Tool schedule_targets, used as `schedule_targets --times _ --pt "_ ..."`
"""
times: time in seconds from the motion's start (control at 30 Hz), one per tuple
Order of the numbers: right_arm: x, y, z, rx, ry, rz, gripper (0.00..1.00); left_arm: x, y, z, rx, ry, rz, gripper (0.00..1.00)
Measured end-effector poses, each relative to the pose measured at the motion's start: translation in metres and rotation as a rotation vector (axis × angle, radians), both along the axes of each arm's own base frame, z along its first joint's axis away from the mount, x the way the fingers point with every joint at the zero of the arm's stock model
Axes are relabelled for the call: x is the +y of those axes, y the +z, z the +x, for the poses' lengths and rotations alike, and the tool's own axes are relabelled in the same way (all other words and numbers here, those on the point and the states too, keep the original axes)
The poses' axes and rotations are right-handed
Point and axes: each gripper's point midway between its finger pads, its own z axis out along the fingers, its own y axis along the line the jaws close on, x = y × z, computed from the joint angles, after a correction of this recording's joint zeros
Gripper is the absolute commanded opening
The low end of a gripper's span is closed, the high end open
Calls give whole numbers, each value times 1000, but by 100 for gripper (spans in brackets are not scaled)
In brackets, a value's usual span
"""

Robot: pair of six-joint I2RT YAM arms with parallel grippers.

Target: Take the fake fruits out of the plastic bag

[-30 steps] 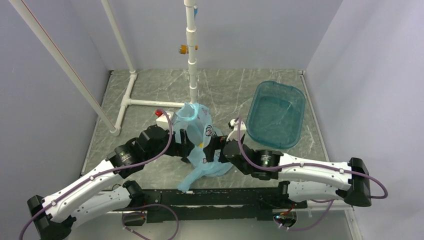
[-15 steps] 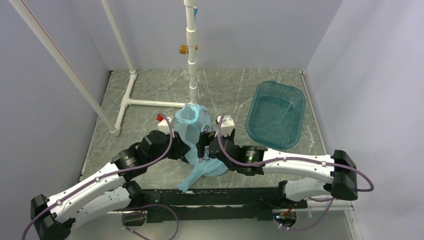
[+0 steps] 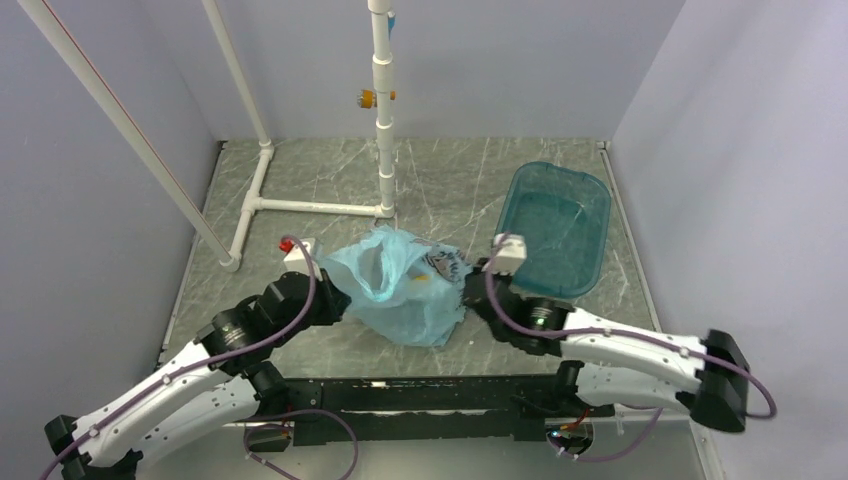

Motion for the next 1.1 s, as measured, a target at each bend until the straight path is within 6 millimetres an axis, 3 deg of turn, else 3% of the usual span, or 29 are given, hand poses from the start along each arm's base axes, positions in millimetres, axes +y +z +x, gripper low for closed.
schedule_targets --times 0.1,0.17,0.23,0.47,0.57,0.77,0.83,0.9,1.03,1.1 --pt "-43 4 22 -26 -77 48 0 20 3 -3 2 72 17 0" --pt "-63 7 34 -39 -94 59 0 28 5 -5 -3 97 22 0" --pt "-70 13 45 -51 -81 62 0 36 8 -7 -18 113 19 0" --pt "-32 51 80 -49 129 35 0 51 20 -13 -49 139 2 0" --pt "-14 84 100 -79 197 64 0 56 23 -18 -47 147 -12 0" --pt "8 150 117 -185 302 114 0 57 35 -28 -72 113 -85 0" --pt "9 151 119 -190 317 101 0 47 36 -32 -60 60 -107 13" --pt "11 138 117 -164 341 75 0 34 30 -39 -33 -18 -106 27" --pt "6 94 105 -77 377 15 7 8 20 -53 40 -180 -90 54" --pt "-2 71 94 -26 386 -23 10 0 19 -59 63 -254 -74 61"
